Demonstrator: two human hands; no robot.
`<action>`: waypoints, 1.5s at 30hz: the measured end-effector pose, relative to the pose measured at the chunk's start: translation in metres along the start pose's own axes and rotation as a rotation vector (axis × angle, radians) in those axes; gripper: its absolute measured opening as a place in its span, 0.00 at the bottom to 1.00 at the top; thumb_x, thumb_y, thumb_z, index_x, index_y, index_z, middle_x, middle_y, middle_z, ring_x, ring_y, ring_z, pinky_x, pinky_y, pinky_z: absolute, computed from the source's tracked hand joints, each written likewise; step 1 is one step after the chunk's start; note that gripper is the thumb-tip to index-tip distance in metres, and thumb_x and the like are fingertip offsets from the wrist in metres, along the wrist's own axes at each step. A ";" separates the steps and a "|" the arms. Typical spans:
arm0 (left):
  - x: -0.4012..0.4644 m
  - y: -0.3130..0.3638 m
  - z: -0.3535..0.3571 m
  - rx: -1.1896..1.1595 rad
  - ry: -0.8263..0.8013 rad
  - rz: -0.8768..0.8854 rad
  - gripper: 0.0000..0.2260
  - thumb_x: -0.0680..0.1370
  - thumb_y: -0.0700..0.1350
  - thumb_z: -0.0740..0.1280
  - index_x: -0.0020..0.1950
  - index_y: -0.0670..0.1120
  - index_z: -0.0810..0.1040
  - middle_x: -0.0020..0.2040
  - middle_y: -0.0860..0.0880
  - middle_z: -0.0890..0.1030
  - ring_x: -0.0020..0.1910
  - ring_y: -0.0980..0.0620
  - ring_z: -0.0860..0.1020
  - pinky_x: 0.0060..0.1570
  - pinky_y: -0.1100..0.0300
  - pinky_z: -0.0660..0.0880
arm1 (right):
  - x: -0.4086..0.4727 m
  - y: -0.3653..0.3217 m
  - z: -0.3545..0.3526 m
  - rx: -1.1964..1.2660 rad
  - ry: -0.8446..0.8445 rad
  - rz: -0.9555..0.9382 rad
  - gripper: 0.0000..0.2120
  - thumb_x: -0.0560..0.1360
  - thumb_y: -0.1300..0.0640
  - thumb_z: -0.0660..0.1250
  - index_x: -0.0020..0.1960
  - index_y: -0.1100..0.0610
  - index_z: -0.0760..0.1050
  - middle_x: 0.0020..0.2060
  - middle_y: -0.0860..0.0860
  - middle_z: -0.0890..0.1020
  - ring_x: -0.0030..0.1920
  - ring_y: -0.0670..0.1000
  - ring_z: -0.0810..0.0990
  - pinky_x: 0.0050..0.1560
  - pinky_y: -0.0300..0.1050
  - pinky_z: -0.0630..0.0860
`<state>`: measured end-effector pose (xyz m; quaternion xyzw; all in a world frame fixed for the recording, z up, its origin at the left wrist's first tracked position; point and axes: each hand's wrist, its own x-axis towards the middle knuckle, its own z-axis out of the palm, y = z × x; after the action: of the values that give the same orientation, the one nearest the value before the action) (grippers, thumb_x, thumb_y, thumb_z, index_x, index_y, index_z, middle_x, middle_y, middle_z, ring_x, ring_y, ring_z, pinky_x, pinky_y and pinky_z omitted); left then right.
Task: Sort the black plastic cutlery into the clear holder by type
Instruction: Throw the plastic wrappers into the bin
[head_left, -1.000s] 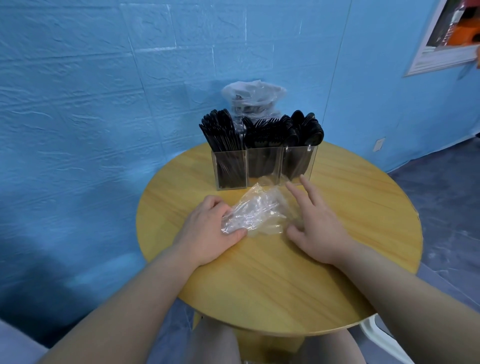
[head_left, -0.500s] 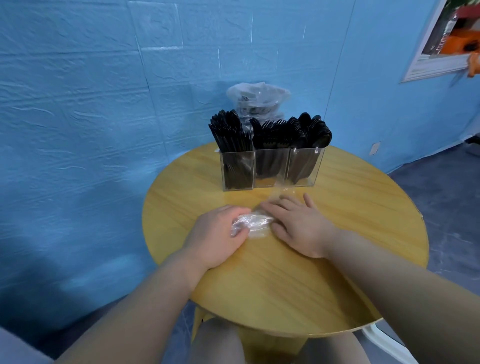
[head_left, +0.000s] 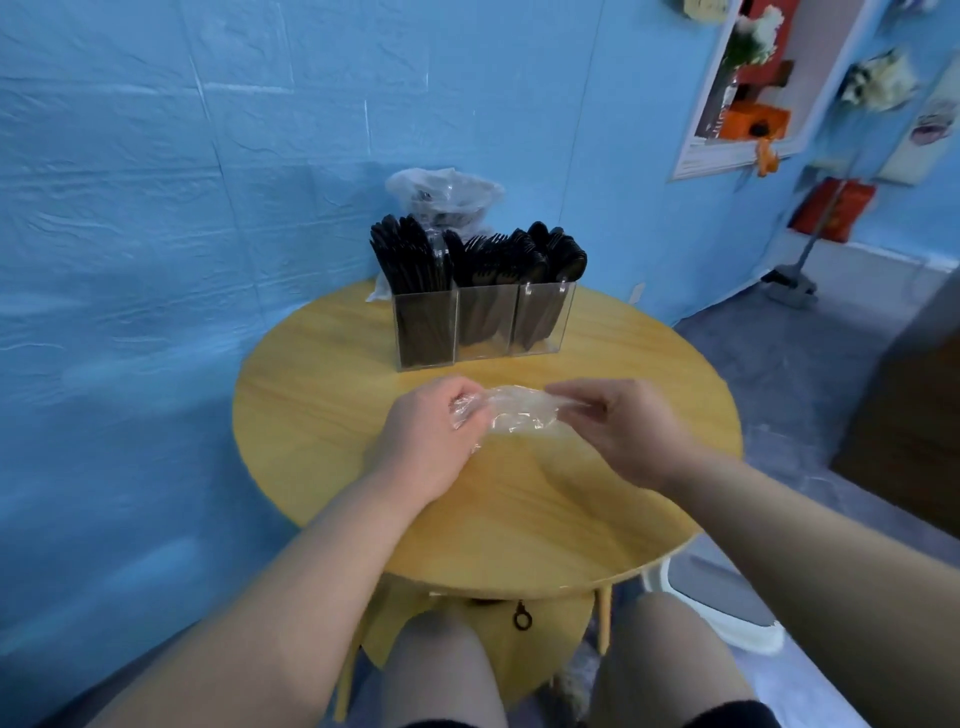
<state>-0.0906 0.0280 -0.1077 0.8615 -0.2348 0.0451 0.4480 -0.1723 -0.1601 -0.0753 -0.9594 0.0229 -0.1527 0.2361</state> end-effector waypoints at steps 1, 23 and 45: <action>0.000 0.009 0.004 -0.011 -0.008 0.033 0.09 0.76 0.50 0.68 0.56 0.56 0.78 0.50 0.58 0.78 0.51 0.56 0.76 0.51 0.59 0.74 | -0.006 0.003 -0.009 0.013 0.061 0.034 0.12 0.77 0.58 0.66 0.60 0.52 0.79 0.34 0.39 0.79 0.33 0.37 0.76 0.35 0.27 0.67; -0.053 0.140 0.312 0.022 -0.536 0.374 0.19 0.77 0.42 0.65 0.69 0.49 0.71 0.68 0.53 0.70 0.62 0.51 0.73 0.63 0.55 0.69 | -0.213 0.270 -0.085 0.049 0.556 0.704 0.12 0.74 0.64 0.68 0.56 0.56 0.82 0.50 0.53 0.85 0.53 0.52 0.82 0.52 0.36 0.70; -0.007 -0.042 0.557 0.430 -1.021 0.034 0.25 0.81 0.41 0.59 0.78 0.48 0.56 0.79 0.53 0.51 0.75 0.49 0.58 0.74 0.54 0.55 | -0.221 0.505 0.104 -0.137 0.220 0.743 0.12 0.73 0.66 0.67 0.53 0.57 0.83 0.35 0.59 0.81 0.34 0.60 0.78 0.39 0.40 0.66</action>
<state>-0.1523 -0.3906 -0.4726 0.8421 -0.4216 -0.3239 0.0908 -0.3373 -0.5360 -0.4571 -0.8771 0.4039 -0.1570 0.2070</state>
